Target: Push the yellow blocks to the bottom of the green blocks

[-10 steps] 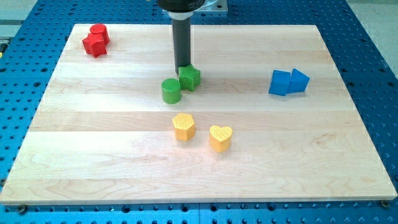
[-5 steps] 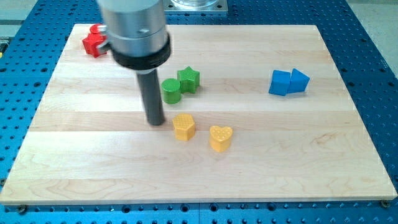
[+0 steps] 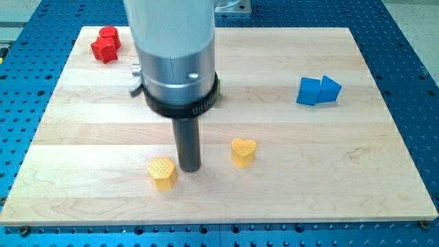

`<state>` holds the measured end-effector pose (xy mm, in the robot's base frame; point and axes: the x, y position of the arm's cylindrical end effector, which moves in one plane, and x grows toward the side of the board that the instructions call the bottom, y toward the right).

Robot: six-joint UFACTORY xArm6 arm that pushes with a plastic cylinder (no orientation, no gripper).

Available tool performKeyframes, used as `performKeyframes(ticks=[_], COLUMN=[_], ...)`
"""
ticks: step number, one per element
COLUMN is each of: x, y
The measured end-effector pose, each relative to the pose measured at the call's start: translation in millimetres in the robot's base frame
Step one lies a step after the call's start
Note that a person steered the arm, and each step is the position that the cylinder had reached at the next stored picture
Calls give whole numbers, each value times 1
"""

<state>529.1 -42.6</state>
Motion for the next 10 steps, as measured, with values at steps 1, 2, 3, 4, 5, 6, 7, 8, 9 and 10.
performKeyframes(ticks=[1, 2, 3, 4, 5, 6, 7, 8, 9, 10], x=[-51, -44, -9, 30, 46, -1, -29, 17, 28, -16], y=[24, 116, 119, 62, 62, 92, 58, 37, 41, 12])
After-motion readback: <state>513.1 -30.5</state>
